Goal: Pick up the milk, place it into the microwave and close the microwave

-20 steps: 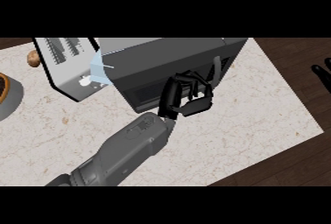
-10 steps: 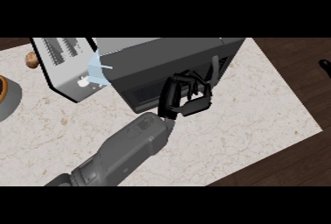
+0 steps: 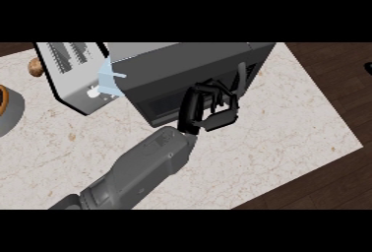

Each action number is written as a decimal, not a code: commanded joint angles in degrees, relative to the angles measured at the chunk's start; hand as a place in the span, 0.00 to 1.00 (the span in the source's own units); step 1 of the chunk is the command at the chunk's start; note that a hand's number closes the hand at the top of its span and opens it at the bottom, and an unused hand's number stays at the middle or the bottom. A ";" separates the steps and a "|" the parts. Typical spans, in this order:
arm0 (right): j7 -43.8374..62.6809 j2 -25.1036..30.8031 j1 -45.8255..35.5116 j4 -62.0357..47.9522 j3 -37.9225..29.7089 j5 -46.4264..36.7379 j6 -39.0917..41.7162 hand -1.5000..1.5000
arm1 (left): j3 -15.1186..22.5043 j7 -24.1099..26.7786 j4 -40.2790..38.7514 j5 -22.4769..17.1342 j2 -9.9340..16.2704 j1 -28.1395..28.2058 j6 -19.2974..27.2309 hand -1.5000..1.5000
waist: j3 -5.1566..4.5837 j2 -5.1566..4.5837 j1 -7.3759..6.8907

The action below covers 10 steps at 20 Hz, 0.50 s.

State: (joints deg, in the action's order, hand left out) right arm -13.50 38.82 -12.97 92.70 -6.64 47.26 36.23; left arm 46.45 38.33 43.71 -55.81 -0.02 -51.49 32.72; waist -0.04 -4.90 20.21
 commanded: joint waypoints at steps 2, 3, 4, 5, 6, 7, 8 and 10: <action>1.00 1.37 -0.85 0.76 0.41 1.78 2.00 0.00 | -2.09 -0.73 -4.54 -1.54 0.02 -4.68 -1.17 1.00 | -0.11 -0.47 0.08; 1.12 0.85 -0.56 1.17 1.00 2.37 2.09 0.00 | -1.69 -0.29 -4.68 -1.59 0.02 -4.38 -1.16 1.00 | -0.12 -0.56 0.51; 1.41 1.12 -0.39 0.41 1.19 2.71 2.76 0.00 | -1.51 -0.49 -4.62 -1.92 0.02 -4.71 -1.44 1.00 | -0.03 -0.78 0.17; 1.54 1.54 -0.72 0.74 0.99 3.17 3.00 0.00 | -1.65 -0.17 -4.90 -1.97 0.02 -4.89 -1.20 1.00 | -0.07 -0.67 0.23; 1.69 1.18 -0.75 0.82 1.70 3.04 3.15 0.00 | -1.66 -0.42 -4.71 -2.31 0.02 -5.68 -0.90 1.00 | -0.03 -0.66 -0.03; 1.73 1.48 -0.65 0.59 1.42 3.61 3.50 0.00 | -1.14 0.00 -4.81 -2.54 0.02 -4.80 -1.70 1.00 | -0.04 -0.88 0.21; 1.93 1.43 -0.50 0.42 1.73 3.75 3.70 0.00 | -1.02 -0.10 -4.61 -2.90 0.02 -5.12 -1.02 1.00 | 0.01 -0.90 0.55; 2.52 2.17 -0.71 0.42 1.65 4.38 3.95 0.00 | -1.10 0.20 -4.70 -3.38 0.02 -5.30 -1.38 1.00 | -0.07 -0.84 0.48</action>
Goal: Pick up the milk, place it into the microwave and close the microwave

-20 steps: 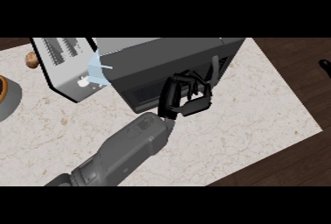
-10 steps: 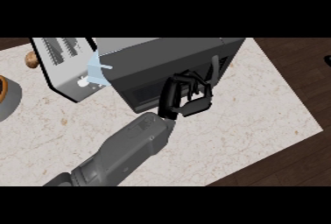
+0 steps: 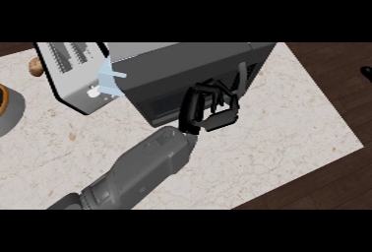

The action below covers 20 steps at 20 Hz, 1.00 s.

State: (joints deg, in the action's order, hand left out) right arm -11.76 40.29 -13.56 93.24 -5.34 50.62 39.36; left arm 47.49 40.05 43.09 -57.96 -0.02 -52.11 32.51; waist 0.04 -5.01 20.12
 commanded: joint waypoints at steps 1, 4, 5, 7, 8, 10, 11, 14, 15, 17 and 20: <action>0.70 0.69 0.18 -0.12 0.24 1.55 1.09 0.00 | -2.06 -0.90 -4.63 -1.21 0.02 -4.22 -1.07 1.00 | -0.12 -0.65 0.52; 0.87 0.95 0.10 -0.27 0.21 1.99 1.44 0.00 | -1.77 -0.55 -4.90 -1.74 0.02 -4.77 -0.82 1.00 | -0.05 -0.61 0.43; 1.36 1.55 -0.23 0.00 0.12 2.74 1.47 0.00 | -1.58 -0.65 -4.88 -2.09 0.02 -4.55 -0.95 1.00 | -0.17 -0.56 0.73; 1.42 1.80 -0.48 -0.02 -0.10 3.17 1.56 0.00 | -1.81 -0.33 -4.83 -2.62 0.02 -5.12 -0.81 1.00 | -0.15 -0.46 0.70; 1.03 1.96 -0.26 -0.30 -0.66 3.36 2.00 0.00 | -1.44 -0.22 -5.54 -2.51 0.02 -4.83 -0.79 1.00 | -0.02 -0.49 0.78; 1.40 2.32 -1.15 0.42 -0.33 3.15 2.00 0.00 | -1.05 0.34 -5.23 -2.96 0.02 -4.66 -0.87 1.00 | -0.18 -0.63 0.59; 1.73 2.81 -0.92 -0.27 -0.52 3.53 2.28 0.00 | -1.00 -0.02 -5.28 -3.39 0.02 -4.86 -1.26 1.00 | -0.13 -0.61 0.28; 2.00 2.80 -1.11 0.07 0.08 4.21 2.85 0.00 | -0.49 0.66 -5.16 -3.64 0.02 -5.42 -0.77 1.00 | -0.08 -0.76 0.76; 2.22 3.36 -1.10 0.17 -0.19 4.52 3.02 0.00 | -0.30 2.10 -4.77 -3.30 0.02 -5.40 -1.72 1.00 | -0.19 -0.63 1.01; 2.15 3.62 -1.77 0.40 -0.25 5.51 3.71 0.00 | 2.35 0.36 -6.62 -1.96 0.02 -6.11 -0.97 1.00 | 0.08 -0.52 1.33; 2.26 3.41 -1.67 0.22 0.40 7.18 4.80 0.00 | 3.57 -0.45 -8.55 -1.84 0.02 -6.18 1.38 1.00 | 0.20 -0.37 0.60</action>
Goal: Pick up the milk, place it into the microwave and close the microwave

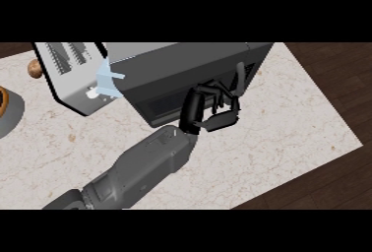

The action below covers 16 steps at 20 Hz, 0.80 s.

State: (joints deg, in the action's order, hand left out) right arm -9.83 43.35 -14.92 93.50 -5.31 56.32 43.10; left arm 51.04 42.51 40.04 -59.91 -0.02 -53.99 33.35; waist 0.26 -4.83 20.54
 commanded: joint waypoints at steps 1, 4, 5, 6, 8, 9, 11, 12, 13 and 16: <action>0.24 0.05 0.06 0.02 0.75 1.83 1.56 0.00 | 0.27 -3.79 -5.86 -0.20 0.02 -4.44 0.84 1.00 | 0.04 -0.61 0.37; 0.50 0.94 -0.32 -0.09 0.30 3.00 2.03 0.00 | 0.20 -4.48 -7.21 -1.47 0.02 -2.77 2.50 1.00 | -0.12 -0.47 -1.28; 0.61 0.77 0.13 0.45 0.93 3.02 2.62 0.00 | 0.41 -4.80 -7.33 -1.55 0.02 -3.33 2.61 1.00 | -0.09 -0.61 -0.72; 0.65 1.45 0.16 -0.07 0.14 3.94 2.59 0.00 | 0.24 -5.13 -7.45 -2.14 0.02 -3.23 3.04 1.00 | -0.15 -0.22 -1.30; 0.68 2.00 0.51 0.19 -0.16 4.34 3.28 0.00 | 0.64 -5.04 -8.37 -2.57 0.02 -2.39 3.53 1.00 | -0.17 -0.16 -2.01; 0.50 1.96 0.59 0.62 -0.38 4.34 3.19 0.00 | 0.93 -5.17 -8.69 -2.67 0.02 -2.56 3.88 1.00 | -0.18 0.01 -2.04; 0.66 2.48 0.54 0.20 -1.03 4.46 2.63 0.00 | 0.80 -5.88 -8.94 -3.84 0.02 -2.13 5.23 1.00 | -0.23 0.08 -3.16; 0.89 3.22 0.68 0.96 -1.32 4.92 2.80 0.00 | 0.72 -5.88 -9.18 -4.43 0.01 -1.35 6.26 1.00 | -0.31 0.57 -3.44; 1.07 3.10 1.32 1.83 -0.85 5.24 2.85 0.00 | 0.85 -5.78 -9.19 -4.90 0.01 -0.84 5.95 1.00 | -0.39 0.66 -3.44; 1.10 3.13 2.83 1.91 -1.40 5.48 2.19 0.00 | 1.37 -5.21 -9.57 -5.92 0.01 0.52 4.54 1.00 | -0.39 0.74 -4.80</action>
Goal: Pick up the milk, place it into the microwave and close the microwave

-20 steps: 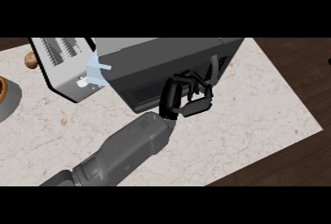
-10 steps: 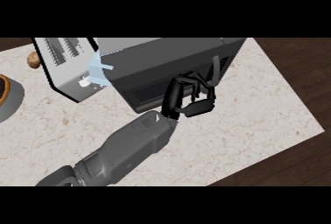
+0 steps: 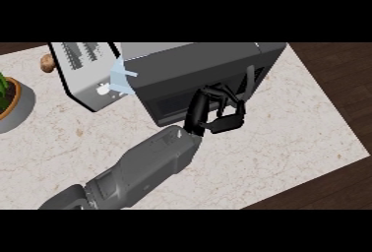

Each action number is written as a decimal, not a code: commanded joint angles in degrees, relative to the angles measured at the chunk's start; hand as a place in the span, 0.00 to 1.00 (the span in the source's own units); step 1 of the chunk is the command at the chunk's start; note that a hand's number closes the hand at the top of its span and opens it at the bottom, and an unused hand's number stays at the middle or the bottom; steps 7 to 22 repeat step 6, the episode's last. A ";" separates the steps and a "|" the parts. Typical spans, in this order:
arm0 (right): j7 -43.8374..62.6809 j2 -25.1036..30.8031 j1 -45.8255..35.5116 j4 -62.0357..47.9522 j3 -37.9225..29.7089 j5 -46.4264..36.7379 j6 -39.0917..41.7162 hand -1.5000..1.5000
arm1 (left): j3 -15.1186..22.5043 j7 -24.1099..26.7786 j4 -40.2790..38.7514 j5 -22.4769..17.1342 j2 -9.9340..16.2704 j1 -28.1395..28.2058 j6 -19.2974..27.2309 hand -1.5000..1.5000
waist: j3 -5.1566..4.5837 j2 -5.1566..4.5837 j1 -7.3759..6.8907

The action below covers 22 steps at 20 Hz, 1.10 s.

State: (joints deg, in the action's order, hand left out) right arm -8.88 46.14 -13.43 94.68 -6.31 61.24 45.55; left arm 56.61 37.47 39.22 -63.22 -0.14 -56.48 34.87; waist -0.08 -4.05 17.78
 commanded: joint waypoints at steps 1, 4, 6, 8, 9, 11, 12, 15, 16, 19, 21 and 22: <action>0.31 0.73 1.02 0.48 -0.72 1.09 -0.60 0.00 | -4.05 0.10 -8.37 -2.80 0.13 2.42 2.21 0.00 | -0.12 -0.39 -2.02; 0.89 1.79 1.74 0.71 -1.14 1.49 -0.47 0.00 | -3.59 0.44 -8.33 -3.69 0.13 2.45 1.93 0.00 | -0.11 -0.25 -2.74; 1.10 2.63 2.51 1.84 -1.65 2.17 -0.26 0.00 | -3.29 0.27 -8.82 -4.29 0.13 2.67 1.80 0.00 | -0.13 0.16 -2.34; 1.10 2.63 2.51 1.84 -1.65 2.17 -0.26 0.00 | -3.29 0.27 -8.82 -4.29 0.13 2.67 1.80 0.00 | -0.13 0.16 -2.34; 1.10 2.63 2.51 1.84 -1.65 2.17 -0.26 0.00 | -3.29 0.27 -8.82 -4.29 0.13 2.67 1.80 0.00 | -0.13 0.16 -2.34; 1.10 2.63 2.51 1.84 -1.65 2.17 -0.26 0.00 | -3.29 0.27 -8.82 -4.29 0.13 2.67 1.80 0.00 | -0.13 0.16 -2.34; 1.10 2.63 2.51 1.84 -1.65 2.17 -0.26 0.00 | -3.29 0.27 -8.82 -4.29 0.13 2.67 1.80 0.00 | -0.13 0.16 -2.34; 1.10 2.63 2.51 1.84 -1.65 2.17 -0.26 0.00 | -3.29 0.27 -8.82 -4.29 0.13 2.67 1.80 0.00 | -0.13 0.16 -2.34; 1.10 2.63 2.51 1.84 -1.65 2.17 -0.26 0.00 | -3.29 0.27 -8.82 -4.29 0.13 2.67 1.80 0.00 | -0.13 0.16 -2.34; 1.10 2.63 2.51 1.84 -1.65 2.17 -0.26 0.00 | -3.29 0.27 -8.82 -4.29 0.13 2.67 1.80 0.00 | -0.13 0.16 -2.34; 1.10 2.63 2.51 1.84 -1.65 2.17 -0.26 0.00 | -3.29 0.27 -8.82 -4.29 0.13 2.67 1.80 0.00 | -0.13 0.16 -2.34; 1.10 2.63 2.51 1.84 -1.65 2.17 -0.26 0.00 | -3.29 0.27 -8.82 -4.29 0.13 2.67 1.80 0.00 | -0.13 0.16 -2.34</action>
